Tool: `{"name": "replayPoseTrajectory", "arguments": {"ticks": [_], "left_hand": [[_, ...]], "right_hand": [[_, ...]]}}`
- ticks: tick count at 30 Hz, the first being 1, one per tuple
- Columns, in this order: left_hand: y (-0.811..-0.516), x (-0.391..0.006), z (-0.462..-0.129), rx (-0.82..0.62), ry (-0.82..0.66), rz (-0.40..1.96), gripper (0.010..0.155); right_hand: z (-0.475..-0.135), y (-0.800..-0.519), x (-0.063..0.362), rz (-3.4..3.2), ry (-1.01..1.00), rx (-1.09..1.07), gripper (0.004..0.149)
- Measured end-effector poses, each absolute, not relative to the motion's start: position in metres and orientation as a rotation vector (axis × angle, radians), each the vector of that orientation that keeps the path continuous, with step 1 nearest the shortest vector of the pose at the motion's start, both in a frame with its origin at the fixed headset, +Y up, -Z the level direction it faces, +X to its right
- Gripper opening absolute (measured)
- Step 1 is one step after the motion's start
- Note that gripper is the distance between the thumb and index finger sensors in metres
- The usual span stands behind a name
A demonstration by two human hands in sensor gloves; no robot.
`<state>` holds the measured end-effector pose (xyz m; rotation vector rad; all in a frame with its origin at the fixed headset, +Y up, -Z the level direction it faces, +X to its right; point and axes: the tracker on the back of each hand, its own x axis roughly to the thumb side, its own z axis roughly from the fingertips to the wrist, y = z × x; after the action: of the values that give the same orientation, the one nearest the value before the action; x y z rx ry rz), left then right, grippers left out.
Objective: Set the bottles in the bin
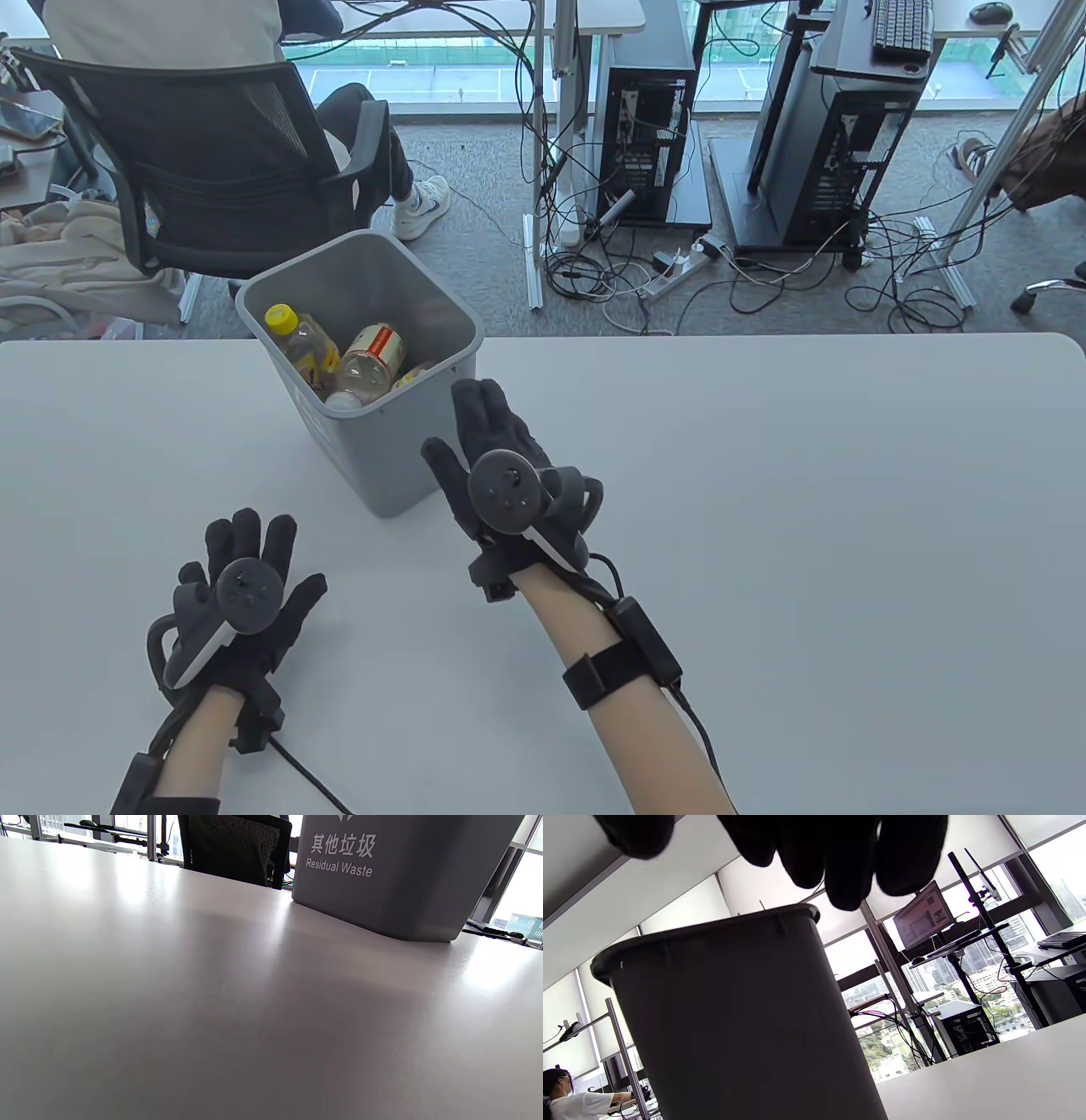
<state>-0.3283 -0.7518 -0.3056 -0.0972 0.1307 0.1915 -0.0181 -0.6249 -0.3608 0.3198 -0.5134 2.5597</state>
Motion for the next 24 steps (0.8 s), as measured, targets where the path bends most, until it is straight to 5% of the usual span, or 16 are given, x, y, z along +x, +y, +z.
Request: {"name": "replayPoseTrajectory", "arguments": {"ticks": [9, 16, 24], "left_hand": [[-0.744, -0.318, -0.3, 0.018, 0.08, 0.2, 0.08], [-0.747, -0.308, -0.3, 0.018, 0.062, 0.142, 0.08], [-0.748, -0.307, -0.299, 0.009, 0.061, 0.138, 0.081]], "right_hand": [[-0.313, -0.689, 0.058, 2.787, -0.426, 0.317, 0.069], [-0.311, -0.72, 0.115, 2.918, -0.402, 0.192, 0.069], [-0.312, -0.735, 0.108, 2.971, -0.316, 0.219, 0.071]]}}
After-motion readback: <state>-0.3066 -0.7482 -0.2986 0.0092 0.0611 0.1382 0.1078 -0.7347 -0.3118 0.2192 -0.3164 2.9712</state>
